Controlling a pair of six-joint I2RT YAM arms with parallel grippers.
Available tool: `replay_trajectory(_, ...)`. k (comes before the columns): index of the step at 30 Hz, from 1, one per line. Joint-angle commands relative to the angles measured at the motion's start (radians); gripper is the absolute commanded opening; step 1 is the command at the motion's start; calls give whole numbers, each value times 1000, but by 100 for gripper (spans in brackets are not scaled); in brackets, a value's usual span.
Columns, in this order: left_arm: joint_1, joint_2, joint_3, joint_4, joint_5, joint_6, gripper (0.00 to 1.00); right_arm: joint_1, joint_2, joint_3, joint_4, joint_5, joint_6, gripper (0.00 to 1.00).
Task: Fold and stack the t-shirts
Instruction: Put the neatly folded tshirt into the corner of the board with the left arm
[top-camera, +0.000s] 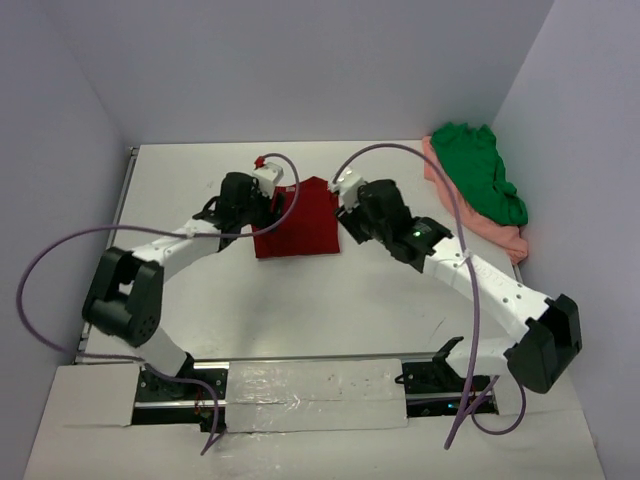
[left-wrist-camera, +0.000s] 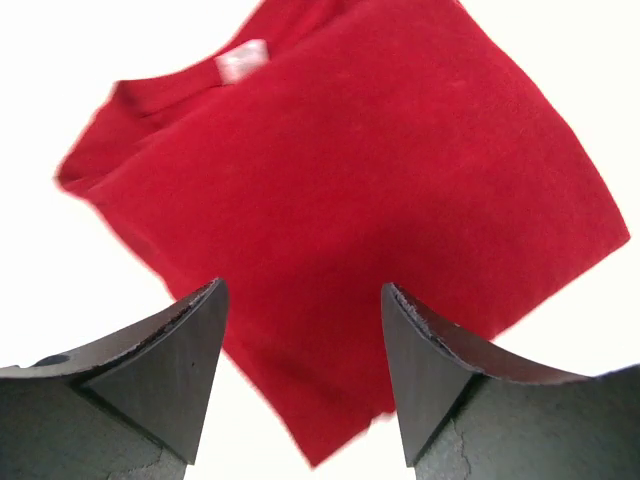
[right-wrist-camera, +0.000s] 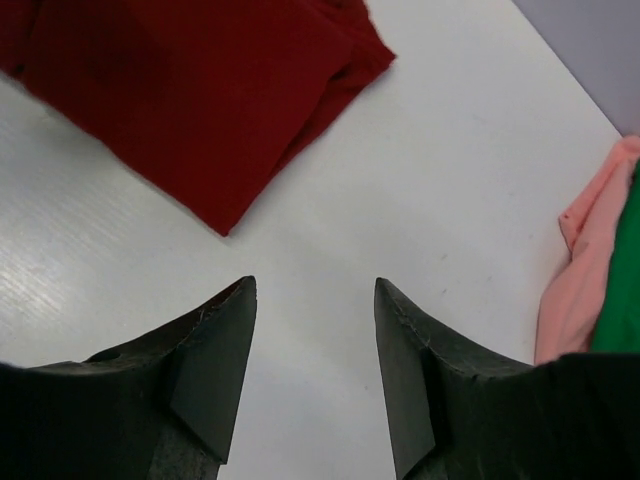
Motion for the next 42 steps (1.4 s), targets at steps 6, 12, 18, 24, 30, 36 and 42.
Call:
replay_trajectory(6,7,-49,15,133,-60,6,65,154,98,-15,99,200,-76,48)
replay_trajectory(12,7,141,185,92,58,-29,8,125,56,-41,121,226,-71,0)
replay_trajectory(18,4,287,331,-17,156,-103,0,70,24,-52,139,229,-70,0)
replay_trajectory(24,-6,340,361,-89,210,-129,0,38,-2,-53,139,217,-62,0)
replay_trajectory(30,-9,436,409,-178,225,-141,0,25,-36,-55,144,220,-62,0)
replay_trajectory(36,-9,537,489,-310,211,-153,0,-7,-85,-49,141,208,-51,0)
replay_trajectory(42,63,619,629,-411,84,-183,0,-36,-132,-35,136,199,-39,0)
